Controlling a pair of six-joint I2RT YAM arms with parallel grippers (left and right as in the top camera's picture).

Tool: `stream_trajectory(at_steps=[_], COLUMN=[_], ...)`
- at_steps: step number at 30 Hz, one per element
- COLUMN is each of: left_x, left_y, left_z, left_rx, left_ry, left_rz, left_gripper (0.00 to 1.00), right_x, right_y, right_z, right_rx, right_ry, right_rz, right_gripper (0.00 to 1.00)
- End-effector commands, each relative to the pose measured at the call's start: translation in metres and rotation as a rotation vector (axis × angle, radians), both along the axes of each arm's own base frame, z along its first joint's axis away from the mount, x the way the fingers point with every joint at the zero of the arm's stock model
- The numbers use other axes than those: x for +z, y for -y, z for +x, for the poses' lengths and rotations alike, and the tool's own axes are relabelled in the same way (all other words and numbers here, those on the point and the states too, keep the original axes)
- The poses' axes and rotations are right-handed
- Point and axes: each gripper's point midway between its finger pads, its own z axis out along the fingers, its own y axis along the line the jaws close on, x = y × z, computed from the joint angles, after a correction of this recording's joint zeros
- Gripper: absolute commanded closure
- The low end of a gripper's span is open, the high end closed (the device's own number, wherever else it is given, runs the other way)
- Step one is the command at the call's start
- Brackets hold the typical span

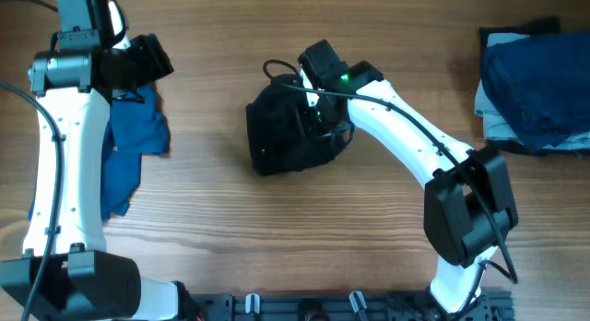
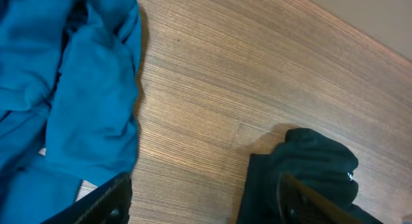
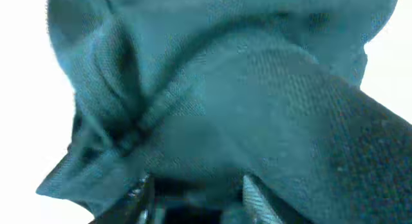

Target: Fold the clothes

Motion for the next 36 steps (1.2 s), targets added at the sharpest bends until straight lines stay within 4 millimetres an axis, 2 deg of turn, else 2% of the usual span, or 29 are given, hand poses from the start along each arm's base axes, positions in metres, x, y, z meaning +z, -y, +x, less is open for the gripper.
stream_trajectory(at_steps=[1,4,7,10,12,19,21,24,30,34,35,36], left_x=[-0.001,-0.001,-0.001,-0.001,-0.001,-0.003,-0.003,-0.003,-0.003,-0.003,-0.004,-0.004], left_y=[-0.004,-0.004,-0.004,-0.004,-0.004,-0.005,-0.005,-0.005,-0.006,-0.007,-0.007,-0.007], left_z=[0.002,0.002,0.002,0.002,0.002,-0.001,-0.001,-0.001,-0.001,-0.001,-0.001,-0.001], left_rx=[-0.003,-0.003,-0.003,-0.003,-0.004,-0.023,-0.023,-0.023,-0.020,-0.017,-0.017,-0.017], left_ry=[-0.001,-0.001,-0.001,-0.002,-0.002,-0.016,-0.016,-0.016,-0.016,-0.017,-0.017,-0.017], left_rz=[0.021,0.021,0.021,0.021,0.021,0.037,0.037,0.037,0.042,0.047,0.046,0.047], left_gripper=[0.28,0.28,0.28,0.28,0.28,0.28,0.28,0.28,0.27,0.27,0.27,0.27], right_x=[0.011,0.011,0.009,0.002,0.000,0.001,0.004,0.007,0.014,0.014,0.011,0.003], right_y=[-0.027,-0.029,-0.026,-0.007,-0.002,-0.010,-0.020,-0.036,-0.048,-0.048,-0.042,-0.024], right_z=[-0.005,-0.008,-0.012,-0.014,-0.014,-0.008,-0.005,-0.001,0.009,0.007,0.006,0.003], right_rx=[0.015,-0.038,-0.075,-0.165,-0.173,-0.208,-0.193,-0.168,-0.148,-0.149,-0.180,-0.273], right_ry=[-0.039,-0.079,-0.109,-0.122,-0.116,-0.109,-0.106,-0.112,-0.075,-0.084,-0.097,-0.123], right_rz=[0.146,0.166,0.153,0.057,0.030,0.072,0.126,0.205,0.269,0.269,0.245,0.167], right_gripper=[0.38,0.33,0.33,0.32,0.32,0.33,0.39,0.59,0.95,0.96,0.95,0.91])
